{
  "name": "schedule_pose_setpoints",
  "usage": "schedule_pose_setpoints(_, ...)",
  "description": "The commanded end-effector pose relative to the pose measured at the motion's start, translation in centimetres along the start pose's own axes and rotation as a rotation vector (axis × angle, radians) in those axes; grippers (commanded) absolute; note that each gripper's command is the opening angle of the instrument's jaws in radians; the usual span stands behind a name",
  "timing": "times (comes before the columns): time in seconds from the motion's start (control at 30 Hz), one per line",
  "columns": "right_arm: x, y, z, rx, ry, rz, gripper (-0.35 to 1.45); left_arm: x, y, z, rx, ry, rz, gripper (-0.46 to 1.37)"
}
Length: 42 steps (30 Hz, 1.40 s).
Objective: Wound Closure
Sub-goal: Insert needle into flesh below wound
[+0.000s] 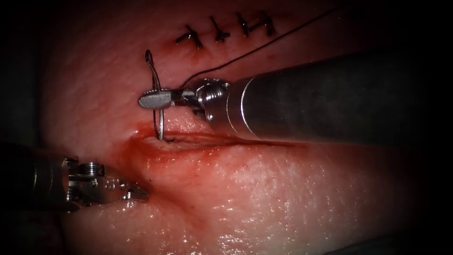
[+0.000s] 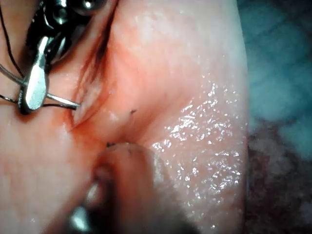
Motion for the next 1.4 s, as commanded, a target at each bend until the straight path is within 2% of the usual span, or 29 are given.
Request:
schedule_pose_setpoints(0.03,0.02,-0.01,0.00,-0.004,0.000,0.023,-0.35,0.00,0.00,0.01,-0.006,0.000,0.000,-0.35)
schedule_pose_setpoints(0.57,-0.29,-0.17,0.10,0.013,-0.038,0.255,-0.35,0.00,0.00,0.00,-0.007,0.000,0.000,-0.35)
schedule_pose_setpoints(1.0,-0.50,-0.26,0.15,-0.009,-0.035,0.254,-0.35,0.00,0.00,0.00,-0.007,0.000,0.000,-0.35)
schedule_pose_setpoints(1.4,-0.48,-0.24,0.11,0.010,-0.019,0.254,-0.35,-0.01,0.00,0.00,-0.007,0.000,0.001,-0.35)
